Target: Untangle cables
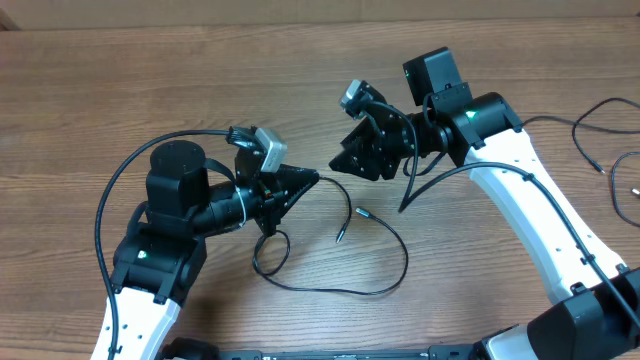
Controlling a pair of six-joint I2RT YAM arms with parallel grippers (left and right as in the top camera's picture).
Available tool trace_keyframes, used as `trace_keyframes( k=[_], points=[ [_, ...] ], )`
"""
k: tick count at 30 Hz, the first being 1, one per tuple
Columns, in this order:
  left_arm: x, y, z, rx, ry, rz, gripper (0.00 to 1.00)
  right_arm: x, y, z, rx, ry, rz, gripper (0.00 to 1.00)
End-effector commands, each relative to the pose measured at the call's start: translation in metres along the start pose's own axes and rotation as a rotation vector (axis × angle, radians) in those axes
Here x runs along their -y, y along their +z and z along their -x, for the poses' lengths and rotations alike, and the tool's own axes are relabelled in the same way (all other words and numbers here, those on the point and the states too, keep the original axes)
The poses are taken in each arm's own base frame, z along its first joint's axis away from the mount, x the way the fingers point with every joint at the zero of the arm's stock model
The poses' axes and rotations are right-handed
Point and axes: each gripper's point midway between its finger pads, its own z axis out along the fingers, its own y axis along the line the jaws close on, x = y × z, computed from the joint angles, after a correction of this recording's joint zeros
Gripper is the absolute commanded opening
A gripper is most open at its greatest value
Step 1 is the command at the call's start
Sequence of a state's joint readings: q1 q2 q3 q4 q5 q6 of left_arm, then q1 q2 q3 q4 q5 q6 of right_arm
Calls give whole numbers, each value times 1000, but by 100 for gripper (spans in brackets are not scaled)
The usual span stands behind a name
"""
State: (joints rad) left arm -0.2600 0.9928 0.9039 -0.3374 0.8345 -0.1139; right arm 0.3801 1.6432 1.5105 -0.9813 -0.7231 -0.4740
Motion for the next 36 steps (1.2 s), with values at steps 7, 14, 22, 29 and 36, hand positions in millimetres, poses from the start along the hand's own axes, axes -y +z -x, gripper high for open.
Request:
trace_keyframes(
  k=[7,14,22,29,36],
  points=[
    [-32,-14,-35,-125,-154,236,5,47,-1,-19,-48,299,-265,50],
    [-51,-31,-91,-301,-320,405,4,43,0,-14,-22,353,-237,56],
    [-66,-44,-103,-292,-504,560,4,17,18,-50,-160,243,-135,59],
    [-66,-59,-118,-318,-554,644,5,3,66,-96,-194,127,-28,61],
    [-52,-75,-102,-222,-482,650,5,-9,113,-109,-89,-38,7,68]
  ],
)
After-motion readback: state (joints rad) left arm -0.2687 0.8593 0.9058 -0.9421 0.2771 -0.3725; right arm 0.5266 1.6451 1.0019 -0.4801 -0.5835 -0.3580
